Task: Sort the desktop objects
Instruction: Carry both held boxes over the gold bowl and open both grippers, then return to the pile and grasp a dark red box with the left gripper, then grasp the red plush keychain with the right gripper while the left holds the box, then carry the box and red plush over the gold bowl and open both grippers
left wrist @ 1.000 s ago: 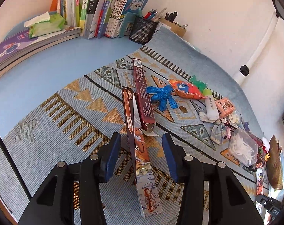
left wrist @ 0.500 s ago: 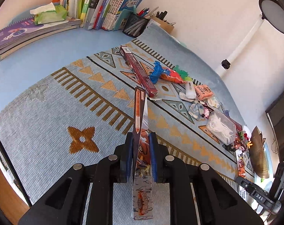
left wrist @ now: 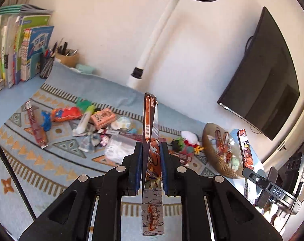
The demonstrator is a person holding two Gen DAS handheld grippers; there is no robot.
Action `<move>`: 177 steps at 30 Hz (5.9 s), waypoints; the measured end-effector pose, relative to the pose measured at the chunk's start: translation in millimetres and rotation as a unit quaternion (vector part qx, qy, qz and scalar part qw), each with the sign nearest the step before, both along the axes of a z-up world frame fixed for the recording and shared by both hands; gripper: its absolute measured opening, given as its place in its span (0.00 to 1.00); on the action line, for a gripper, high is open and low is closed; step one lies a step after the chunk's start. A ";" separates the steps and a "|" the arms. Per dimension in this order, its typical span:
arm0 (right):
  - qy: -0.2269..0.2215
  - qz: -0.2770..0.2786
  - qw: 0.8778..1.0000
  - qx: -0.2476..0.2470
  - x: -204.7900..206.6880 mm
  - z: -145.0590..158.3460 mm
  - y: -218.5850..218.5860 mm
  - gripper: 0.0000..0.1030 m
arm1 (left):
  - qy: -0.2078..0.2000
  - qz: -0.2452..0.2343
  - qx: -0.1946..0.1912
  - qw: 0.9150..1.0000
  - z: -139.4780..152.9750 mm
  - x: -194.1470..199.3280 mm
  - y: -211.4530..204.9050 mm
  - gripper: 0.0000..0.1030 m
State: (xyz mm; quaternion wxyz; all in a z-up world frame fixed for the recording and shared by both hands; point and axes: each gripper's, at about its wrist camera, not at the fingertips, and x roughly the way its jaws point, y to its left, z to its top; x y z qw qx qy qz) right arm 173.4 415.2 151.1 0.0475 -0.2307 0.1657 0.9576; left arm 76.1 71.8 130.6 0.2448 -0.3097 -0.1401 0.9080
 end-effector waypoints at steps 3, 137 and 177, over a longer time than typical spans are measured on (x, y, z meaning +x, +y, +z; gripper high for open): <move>0.019 -0.054 0.998 0.013 -0.1 16.9 29.7 0.16 | 0.029 -0.050 0.009 0.998 28.4 -9.7 50.5 0.13; -0.235 0.142 0.962 0.012 -365.6 -149.2 -389.8 0.40 | -0.127 0.209 -0.006 0.970 -147.2 -83.0 -217.3 0.15; 0.017 -0.040 0.995 -0.085 43.6 -30.5 24.5 0.25 | -0.029 0.057 0.011 0.998 -64.4 -17.8 -98.6 0.14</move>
